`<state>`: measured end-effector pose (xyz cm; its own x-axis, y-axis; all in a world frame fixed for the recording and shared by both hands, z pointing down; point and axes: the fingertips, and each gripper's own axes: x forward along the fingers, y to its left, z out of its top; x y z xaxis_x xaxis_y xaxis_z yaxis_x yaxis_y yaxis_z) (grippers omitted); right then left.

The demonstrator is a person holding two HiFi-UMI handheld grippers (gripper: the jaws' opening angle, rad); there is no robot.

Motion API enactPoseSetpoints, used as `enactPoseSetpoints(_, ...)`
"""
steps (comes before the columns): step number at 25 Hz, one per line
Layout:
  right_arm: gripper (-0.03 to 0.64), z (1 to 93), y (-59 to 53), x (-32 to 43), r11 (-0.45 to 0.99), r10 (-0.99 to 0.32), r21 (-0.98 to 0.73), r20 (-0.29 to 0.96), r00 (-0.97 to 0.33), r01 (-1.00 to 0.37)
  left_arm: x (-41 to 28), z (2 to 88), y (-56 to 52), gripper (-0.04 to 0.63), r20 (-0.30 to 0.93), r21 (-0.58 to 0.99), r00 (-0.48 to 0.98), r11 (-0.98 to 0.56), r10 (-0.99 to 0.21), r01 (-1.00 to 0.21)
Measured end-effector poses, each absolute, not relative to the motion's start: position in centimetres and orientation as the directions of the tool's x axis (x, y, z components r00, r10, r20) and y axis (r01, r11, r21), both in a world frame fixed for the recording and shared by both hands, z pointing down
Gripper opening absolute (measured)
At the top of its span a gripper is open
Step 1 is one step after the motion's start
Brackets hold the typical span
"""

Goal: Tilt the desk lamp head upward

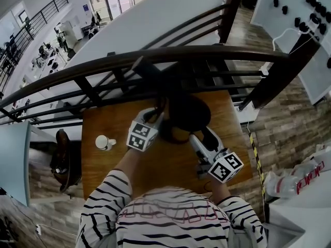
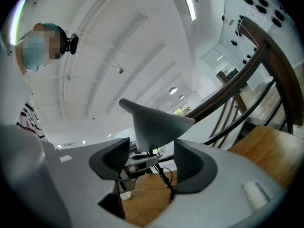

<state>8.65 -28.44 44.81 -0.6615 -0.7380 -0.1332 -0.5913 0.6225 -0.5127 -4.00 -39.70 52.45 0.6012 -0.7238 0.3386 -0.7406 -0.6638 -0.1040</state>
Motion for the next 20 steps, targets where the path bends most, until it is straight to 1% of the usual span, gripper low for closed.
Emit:
enactPoseSetpoints(11, 0.279, 44.4, -28.5, 9.2, 0.611, -0.742, -0.539, -0.133, -0.657, -0.580, -3.6, 52.3, -39.5, 0.064, 0.347, -0.070, 0.611, -0.670, -0.711, -0.739)
enactPoseSetpoints(17, 0.279, 43.0, -28.1, 10.3, 0.611, -0.756, -0.528, -0.166, -0.633, -0.590, -3.7, 52.5, -39.5, 0.063, 0.344, -0.066, 0.612, -0.669, -0.712, -0.741)
enactPoseSetpoints(20, 0.289, 42.0, -28.0, 10.6, 0.612, -0.759, -0.520, -0.175, -0.627, -0.596, -3.9, 52.2, -39.6, 0.063, 0.331, -0.070, 0.617, -0.670, -0.714, -0.739)
